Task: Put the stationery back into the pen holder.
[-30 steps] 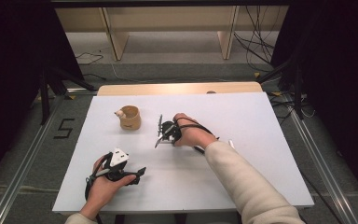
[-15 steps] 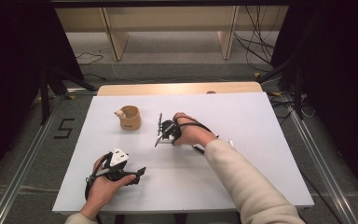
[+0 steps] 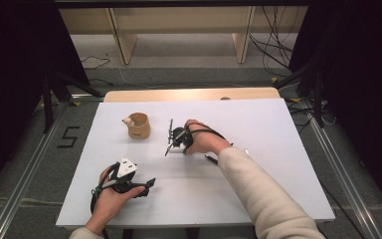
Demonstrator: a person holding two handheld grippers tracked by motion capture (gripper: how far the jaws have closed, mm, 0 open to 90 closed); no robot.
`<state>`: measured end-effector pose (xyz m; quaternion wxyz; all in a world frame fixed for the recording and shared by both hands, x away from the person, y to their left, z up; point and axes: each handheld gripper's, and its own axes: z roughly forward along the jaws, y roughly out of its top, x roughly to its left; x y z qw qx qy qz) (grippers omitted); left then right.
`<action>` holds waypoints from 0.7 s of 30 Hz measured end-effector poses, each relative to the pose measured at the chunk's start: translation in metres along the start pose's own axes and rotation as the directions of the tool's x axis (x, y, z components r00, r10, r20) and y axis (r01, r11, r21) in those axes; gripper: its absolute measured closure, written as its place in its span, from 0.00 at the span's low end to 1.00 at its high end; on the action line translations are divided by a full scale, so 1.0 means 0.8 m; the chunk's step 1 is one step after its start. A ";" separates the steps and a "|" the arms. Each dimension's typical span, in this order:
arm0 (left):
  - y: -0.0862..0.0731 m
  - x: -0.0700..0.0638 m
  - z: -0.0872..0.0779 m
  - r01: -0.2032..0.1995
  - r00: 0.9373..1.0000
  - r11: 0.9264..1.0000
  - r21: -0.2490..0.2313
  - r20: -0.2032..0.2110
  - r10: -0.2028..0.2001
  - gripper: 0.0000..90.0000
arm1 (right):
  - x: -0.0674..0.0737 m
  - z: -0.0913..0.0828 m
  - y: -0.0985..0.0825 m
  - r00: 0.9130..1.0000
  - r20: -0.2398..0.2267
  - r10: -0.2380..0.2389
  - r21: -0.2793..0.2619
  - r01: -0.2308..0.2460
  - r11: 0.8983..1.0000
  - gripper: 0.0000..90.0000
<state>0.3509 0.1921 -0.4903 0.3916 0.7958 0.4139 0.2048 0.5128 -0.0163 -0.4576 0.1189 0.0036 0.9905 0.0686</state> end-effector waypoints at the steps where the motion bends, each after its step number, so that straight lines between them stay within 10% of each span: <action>1: 0.000 0.000 0.000 0.001 1.000 1.000 -0.001 0.000 -0.001 0.14 | 0.000 0.000 0.000 1.000 0.000 0.000 0.000 0.000 1.000 0.74; 21: 0.000 0.000 0.000 -0.001 1.000 1.000 0.000 -0.001 0.001 0.15 | -0.002 0.001 -0.002 1.000 -0.018 0.017 -0.021 -0.017 1.000 0.77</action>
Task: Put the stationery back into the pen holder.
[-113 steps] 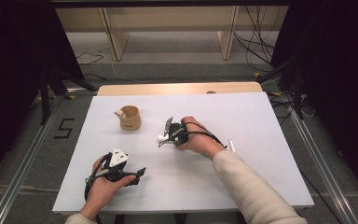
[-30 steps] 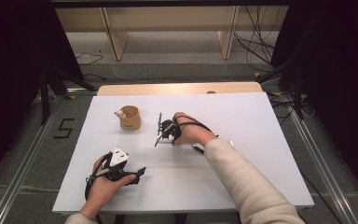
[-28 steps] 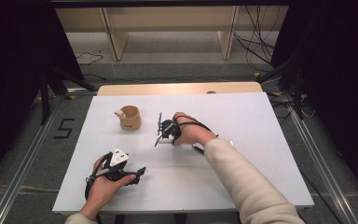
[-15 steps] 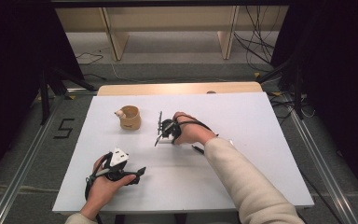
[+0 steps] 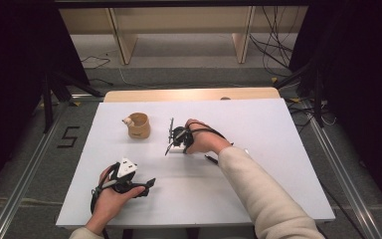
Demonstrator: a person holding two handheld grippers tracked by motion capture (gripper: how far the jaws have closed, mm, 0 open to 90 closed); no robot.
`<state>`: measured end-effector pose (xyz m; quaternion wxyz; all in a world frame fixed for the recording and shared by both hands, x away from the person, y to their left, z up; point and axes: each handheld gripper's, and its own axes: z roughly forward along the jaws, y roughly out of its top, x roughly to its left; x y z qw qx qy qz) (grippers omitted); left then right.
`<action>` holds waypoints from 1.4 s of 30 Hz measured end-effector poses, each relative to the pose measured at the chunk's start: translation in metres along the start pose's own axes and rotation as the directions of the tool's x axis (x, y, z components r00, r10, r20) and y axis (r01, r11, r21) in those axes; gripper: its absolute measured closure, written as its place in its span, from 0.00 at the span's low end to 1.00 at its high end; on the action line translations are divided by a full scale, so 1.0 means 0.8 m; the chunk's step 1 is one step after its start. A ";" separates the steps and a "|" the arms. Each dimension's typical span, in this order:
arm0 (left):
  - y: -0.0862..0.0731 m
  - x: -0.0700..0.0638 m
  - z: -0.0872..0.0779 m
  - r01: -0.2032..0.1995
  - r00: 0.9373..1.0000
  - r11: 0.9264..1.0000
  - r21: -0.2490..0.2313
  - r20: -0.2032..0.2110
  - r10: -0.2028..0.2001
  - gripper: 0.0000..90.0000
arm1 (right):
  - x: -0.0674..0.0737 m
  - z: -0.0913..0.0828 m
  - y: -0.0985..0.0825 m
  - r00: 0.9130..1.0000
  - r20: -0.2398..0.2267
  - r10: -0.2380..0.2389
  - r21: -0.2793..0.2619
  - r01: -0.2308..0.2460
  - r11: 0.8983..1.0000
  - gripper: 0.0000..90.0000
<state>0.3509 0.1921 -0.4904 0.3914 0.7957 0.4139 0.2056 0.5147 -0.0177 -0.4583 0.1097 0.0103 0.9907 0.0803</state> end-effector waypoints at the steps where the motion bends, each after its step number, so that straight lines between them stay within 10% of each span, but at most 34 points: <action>1: 0.000 0.000 0.000 0.002 1.000 1.000 -0.001 0.000 -0.002 0.15 | 0.000 0.000 0.000 1.000 0.000 -0.001 0.000 0.001 1.000 0.77; 27: 0.000 0.000 -0.001 0.004 1.000 1.000 0.001 0.001 -0.004 0.15 | 0.000 -0.008 -0.004 0.996 -0.030 0.082 -0.043 -0.084 0.996 0.79; 42: 0.000 0.000 -0.002 0.012 1.000 1.000 -0.005 -0.004 -0.012 0.17 | 0.029 -0.029 -0.037 0.977 -0.073 0.201 -0.256 -0.213 0.943 0.79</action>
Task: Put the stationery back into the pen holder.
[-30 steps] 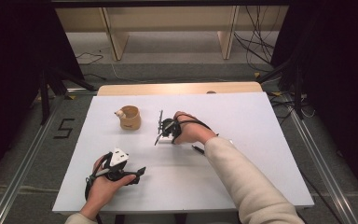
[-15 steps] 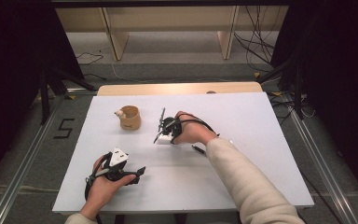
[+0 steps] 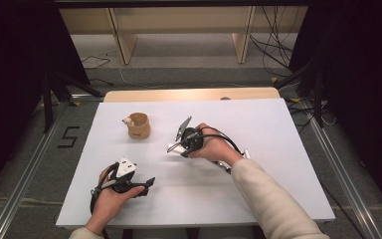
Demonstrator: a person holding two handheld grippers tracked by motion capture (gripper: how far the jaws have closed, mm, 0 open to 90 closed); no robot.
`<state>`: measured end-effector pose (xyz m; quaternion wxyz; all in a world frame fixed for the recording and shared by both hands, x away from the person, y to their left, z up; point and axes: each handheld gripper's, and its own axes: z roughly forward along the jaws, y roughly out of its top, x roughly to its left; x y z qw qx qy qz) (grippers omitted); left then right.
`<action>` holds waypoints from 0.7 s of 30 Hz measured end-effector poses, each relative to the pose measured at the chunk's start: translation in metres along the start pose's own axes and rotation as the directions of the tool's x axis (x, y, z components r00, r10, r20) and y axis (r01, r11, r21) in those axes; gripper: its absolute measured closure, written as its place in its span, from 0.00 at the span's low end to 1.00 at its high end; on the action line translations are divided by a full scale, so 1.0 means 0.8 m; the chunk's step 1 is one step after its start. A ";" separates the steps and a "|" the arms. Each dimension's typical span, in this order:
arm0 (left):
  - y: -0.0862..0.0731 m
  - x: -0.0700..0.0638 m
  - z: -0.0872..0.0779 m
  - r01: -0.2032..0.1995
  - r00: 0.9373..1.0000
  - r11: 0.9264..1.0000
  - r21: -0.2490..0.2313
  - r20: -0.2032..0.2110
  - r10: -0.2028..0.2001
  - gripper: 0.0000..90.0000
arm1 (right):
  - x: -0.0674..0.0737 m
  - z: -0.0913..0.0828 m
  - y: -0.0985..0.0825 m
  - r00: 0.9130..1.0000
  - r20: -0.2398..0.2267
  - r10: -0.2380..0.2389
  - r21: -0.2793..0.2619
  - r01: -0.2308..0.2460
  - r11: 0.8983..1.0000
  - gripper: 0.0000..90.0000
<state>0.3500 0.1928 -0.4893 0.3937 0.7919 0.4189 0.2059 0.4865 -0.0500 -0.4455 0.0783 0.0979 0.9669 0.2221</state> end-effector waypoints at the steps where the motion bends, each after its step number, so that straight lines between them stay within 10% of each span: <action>1: 0.000 0.000 0.000 -0.002 1.000 1.000 0.002 0.001 0.002 0.17 | 0.002 0.000 -0.003 1.000 0.005 0.004 -0.025 -0.003 1.000 0.79; 21: 0.001 -0.002 -0.001 -0.001 1.000 1.000 -0.006 0.008 0.001 0.17 | 0.037 -0.019 -0.040 0.993 0.052 0.103 -0.178 -0.092 0.980 0.79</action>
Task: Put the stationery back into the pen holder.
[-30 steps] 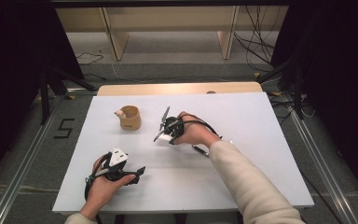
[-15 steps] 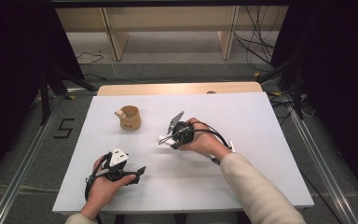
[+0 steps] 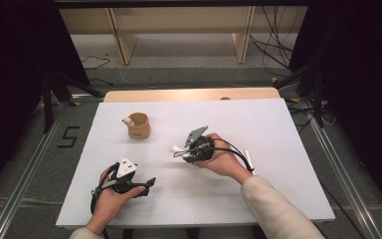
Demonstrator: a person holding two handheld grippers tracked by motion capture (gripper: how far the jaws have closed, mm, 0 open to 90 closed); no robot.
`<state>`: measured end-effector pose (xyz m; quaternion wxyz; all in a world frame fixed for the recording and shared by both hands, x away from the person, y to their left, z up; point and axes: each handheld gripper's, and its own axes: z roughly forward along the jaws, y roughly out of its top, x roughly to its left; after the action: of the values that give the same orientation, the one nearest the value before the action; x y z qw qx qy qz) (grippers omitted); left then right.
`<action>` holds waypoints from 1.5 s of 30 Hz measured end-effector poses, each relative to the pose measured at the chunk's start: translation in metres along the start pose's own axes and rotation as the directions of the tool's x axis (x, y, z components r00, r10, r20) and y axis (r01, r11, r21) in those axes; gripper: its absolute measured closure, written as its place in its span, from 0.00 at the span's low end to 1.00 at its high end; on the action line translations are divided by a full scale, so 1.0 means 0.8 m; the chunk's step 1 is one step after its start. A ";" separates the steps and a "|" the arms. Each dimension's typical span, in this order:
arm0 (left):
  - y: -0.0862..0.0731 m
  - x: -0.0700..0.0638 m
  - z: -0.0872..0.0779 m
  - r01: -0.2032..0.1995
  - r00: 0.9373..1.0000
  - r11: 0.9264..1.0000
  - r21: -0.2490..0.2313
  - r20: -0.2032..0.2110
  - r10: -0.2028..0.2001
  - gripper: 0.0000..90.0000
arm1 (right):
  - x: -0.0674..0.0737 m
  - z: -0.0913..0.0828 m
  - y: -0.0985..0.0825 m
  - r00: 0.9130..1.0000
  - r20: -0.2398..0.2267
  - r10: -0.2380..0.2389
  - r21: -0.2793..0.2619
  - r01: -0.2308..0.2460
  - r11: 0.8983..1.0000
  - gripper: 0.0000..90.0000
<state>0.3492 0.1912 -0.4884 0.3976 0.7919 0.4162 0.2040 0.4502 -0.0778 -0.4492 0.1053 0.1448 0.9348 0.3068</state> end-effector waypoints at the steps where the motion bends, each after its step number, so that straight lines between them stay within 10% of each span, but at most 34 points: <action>1: 0.000 -0.001 0.000 0.003 1.000 1.000 -0.001 0.001 -0.003 0.17 | 0.002 -0.002 -0.003 1.000 0.003 0.007 -0.014 -0.007 1.000 0.79; 26: 0.003 -0.005 0.000 0.007 1.000 1.000 -0.018 0.013 -0.007 0.17 | 0.026 -0.009 -0.044 0.996 0.013 0.088 -0.114 -0.086 0.990 0.79; 34: 0.016 -0.020 0.003 0.050 0.995 0.996 -0.073 0.093 -0.043 0.19 | 0.031 -0.006 -0.046 0.995 0.013 0.096 -0.133 -0.093 0.987 0.79; 45: 0.024 -0.039 0.008 0.010 0.993 0.997 -0.081 0.118 -0.001 0.20 | 0.046 -0.014 -0.063 0.993 0.014 0.119 -0.149 -0.116 0.982 0.79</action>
<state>0.3451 0.1558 -0.4770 0.4538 0.7845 0.3857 0.1726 0.4017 -0.1107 -0.4747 0.1083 0.1949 0.8981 0.3792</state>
